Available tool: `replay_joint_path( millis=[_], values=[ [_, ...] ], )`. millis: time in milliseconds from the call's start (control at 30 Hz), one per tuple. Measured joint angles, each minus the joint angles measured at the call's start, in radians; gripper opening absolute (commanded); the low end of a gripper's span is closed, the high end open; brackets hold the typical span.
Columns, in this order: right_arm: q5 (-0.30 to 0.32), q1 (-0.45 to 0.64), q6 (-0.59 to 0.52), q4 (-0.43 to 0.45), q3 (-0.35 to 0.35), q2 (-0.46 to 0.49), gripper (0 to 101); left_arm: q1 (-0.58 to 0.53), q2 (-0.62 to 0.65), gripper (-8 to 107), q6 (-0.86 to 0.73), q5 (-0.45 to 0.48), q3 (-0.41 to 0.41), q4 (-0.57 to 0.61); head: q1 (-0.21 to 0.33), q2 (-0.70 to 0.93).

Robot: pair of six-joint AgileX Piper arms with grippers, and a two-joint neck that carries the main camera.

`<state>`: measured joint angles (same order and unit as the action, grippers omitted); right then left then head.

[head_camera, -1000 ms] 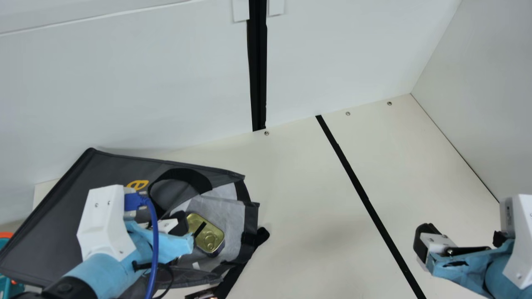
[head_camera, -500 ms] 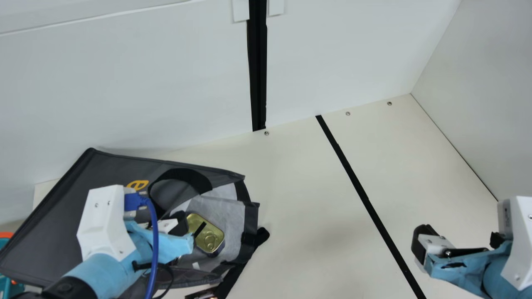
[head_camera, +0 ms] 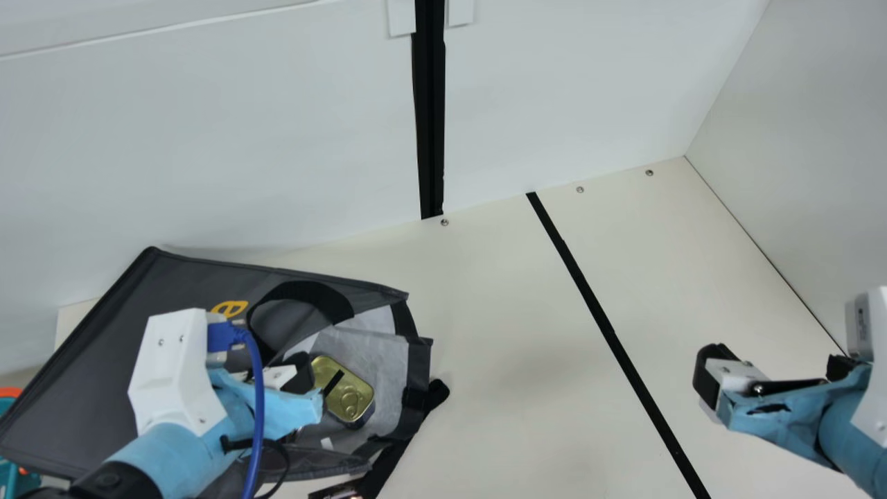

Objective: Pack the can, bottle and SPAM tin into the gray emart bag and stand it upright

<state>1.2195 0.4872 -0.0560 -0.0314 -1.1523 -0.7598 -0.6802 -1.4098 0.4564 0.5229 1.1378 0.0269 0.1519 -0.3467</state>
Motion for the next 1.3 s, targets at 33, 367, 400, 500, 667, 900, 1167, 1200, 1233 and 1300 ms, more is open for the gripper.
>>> replay_joint_path(
  millis=[33, 367, 400, 500, 667, 900, 1167, 1200, 1233, 1300],
  values=[
    [0.0, 0.007, -0.005, -0.01, -0.004, -0.009, 95, 0.0, 0.0, -8, 0.0, 0.0, 0.0, 0.0, 0.0, 0.0],
    [-0.001, 0.12, -0.133, -0.144, -0.061, -0.109, 95, 0.0, 0.0, -8, 0.0, 0.0, 0.0, 0.0, 0.0, -0.002],
    [-0.001, 0.135, -0.15, -0.162, -0.067, -0.121, 95, 0.0, 0.0, -8, 0.0, 0.0, 0.0, 0.0, 0.0, 0.0],
    [-0.001, 0.173, -0.2, -0.211, -0.078, -0.151, 95, 0.0, 0.0, -8, 0.0, 0.0, 0.0, 0.0, 0.0, -0.002],
    [-0.002, 0.231, -0.288, -0.287, -0.082, -0.196, 95, 0.0, 0.0, -8, 0.0, 0.0, 0.0, 0.0, 0.0, -0.002],
    [-0.001, 0.274, -0.391, -0.377, -0.076, -0.245, 95, 0.0, 0.0, -8, 0.0, 0.0, 0.0, 0.0, 0.0, -0.002],
    [-0.001, 0.275, -0.483, -0.453, -0.057, -0.279, 95, 0.0, 0.0, -8, 0.0, 0.0, 0.0, 0.0, 0.0, 0.0],
    [-0.001, 0.274, -0.495, -0.461, -0.054, -0.284, 95, 0.0, 0.0, -8, 0.0, 0.0, 0.0, 0.0, 0.0, 0.0],
    [-0.001, 0.273, -0.508, -0.469, -0.052, -0.288, 95, 0.0, 0.0, -8, 0.0, 0.0, 0.0, 0.0, 0.0, -0.002],
    [-0.001, 0.272, -0.529, -0.484, -0.047, -0.295, 95, 0.0, 0.0, -8, 0.0, 0.0, 0.0, 0.0, 0.0, -0.002]
  ],
)
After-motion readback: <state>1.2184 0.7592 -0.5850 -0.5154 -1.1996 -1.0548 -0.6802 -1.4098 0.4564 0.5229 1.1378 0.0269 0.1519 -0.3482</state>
